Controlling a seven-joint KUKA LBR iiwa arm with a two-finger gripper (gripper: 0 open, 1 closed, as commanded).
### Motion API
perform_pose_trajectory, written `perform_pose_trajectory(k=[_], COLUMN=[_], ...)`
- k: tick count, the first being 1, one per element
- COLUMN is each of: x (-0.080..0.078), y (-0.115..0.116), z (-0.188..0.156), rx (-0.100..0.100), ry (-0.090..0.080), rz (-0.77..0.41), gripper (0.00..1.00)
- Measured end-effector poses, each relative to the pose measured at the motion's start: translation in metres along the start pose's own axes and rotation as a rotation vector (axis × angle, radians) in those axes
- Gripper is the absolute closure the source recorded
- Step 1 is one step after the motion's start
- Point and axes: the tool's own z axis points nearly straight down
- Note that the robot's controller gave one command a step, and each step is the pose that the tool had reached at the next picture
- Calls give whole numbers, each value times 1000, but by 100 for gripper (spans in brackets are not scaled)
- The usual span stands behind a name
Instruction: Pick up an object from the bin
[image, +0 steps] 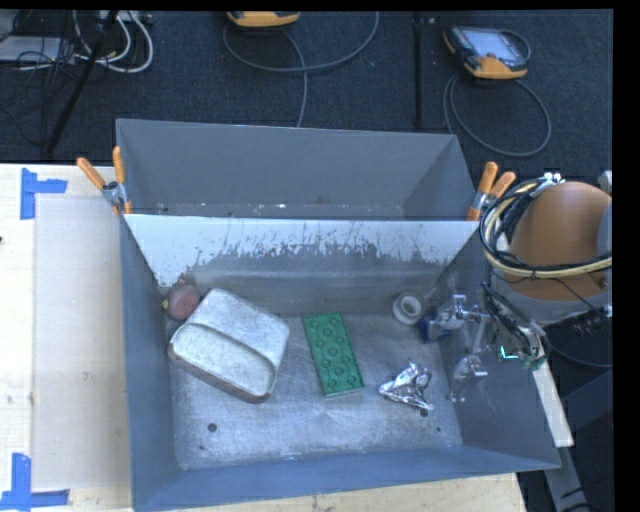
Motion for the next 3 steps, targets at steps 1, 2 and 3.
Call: perform_pose_trajectory(k=[1,2,3], x=[11,12,36], y=[10,9,46], z=[66,65,-63], rx=[2,3,4], ry=[-9,-6,-13], rz=[-189,-193,-470], gripper=[0,100,100])
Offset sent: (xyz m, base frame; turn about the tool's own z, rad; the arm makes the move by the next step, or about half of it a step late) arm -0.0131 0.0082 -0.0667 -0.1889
